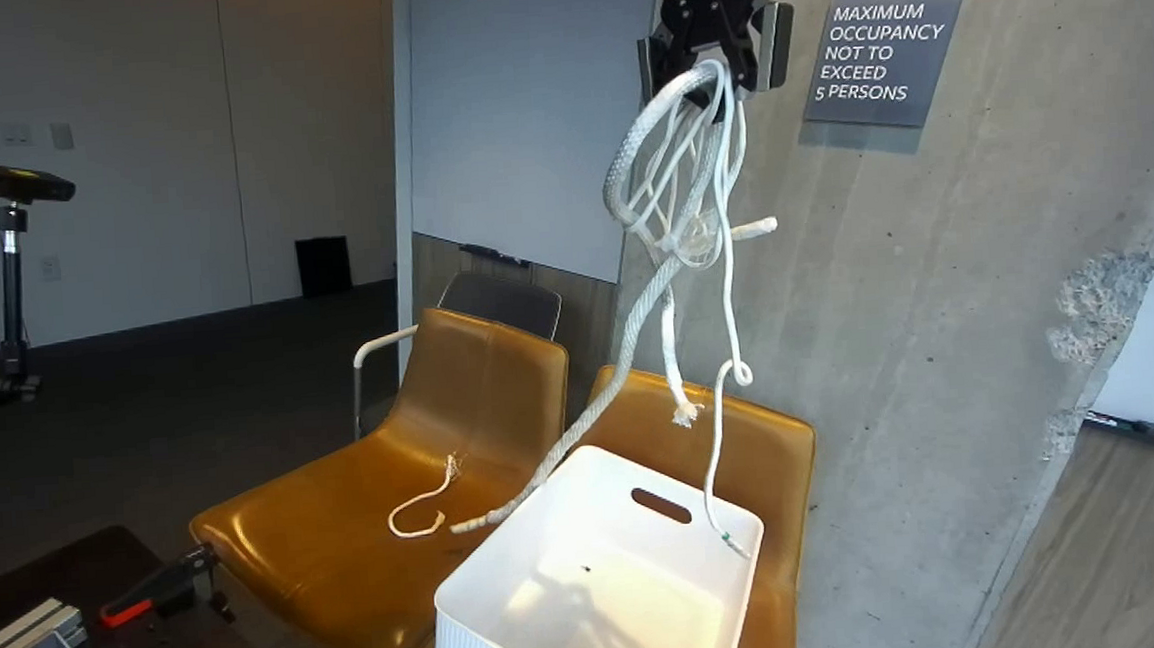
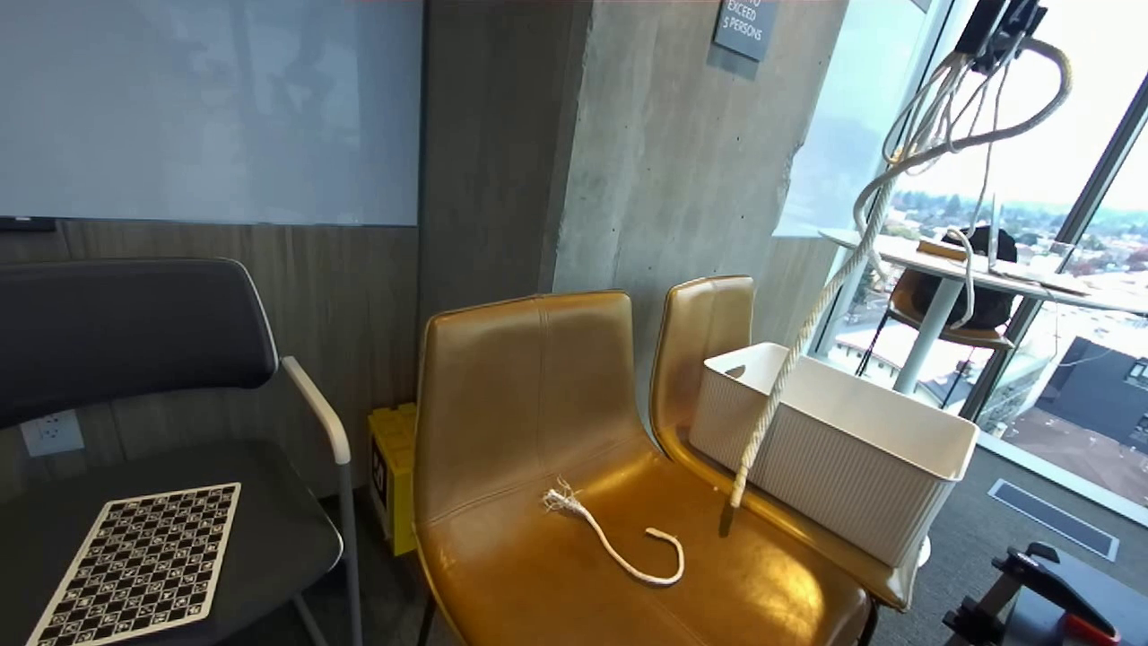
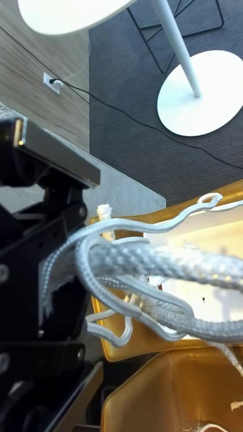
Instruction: Put the ropes in the basket
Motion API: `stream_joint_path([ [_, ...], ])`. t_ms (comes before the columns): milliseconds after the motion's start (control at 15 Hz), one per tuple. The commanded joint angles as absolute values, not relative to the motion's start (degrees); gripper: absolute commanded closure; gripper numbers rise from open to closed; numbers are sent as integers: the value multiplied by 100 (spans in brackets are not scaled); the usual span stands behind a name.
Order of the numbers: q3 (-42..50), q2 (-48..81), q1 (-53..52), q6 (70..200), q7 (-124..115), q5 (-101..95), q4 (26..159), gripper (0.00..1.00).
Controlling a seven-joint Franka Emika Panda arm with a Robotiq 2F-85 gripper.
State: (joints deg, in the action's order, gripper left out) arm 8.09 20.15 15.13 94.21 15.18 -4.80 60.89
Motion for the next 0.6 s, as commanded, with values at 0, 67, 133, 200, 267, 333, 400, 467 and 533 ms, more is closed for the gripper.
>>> stream_joint_path([
  [0,768,2247,1523,9229,1578,-394,5711,100],
  [67,761,2292,1506,9258,1566,-409,5721,100],
  [133,758,2362,1496,9260,1558,-418,5713,100],
  [200,754,2411,1499,9257,1566,-408,5722,100],
  [267,749,2445,1502,9284,1578,-398,5786,100],
  [333,751,2492,1505,9328,1587,-398,5859,100],
  [400,753,2572,1513,9373,1592,-398,5932,100],
  [467,751,2655,1521,9409,1595,-395,5981,100],
  [533,753,2754,1532,9435,1592,-391,6030,100],
])
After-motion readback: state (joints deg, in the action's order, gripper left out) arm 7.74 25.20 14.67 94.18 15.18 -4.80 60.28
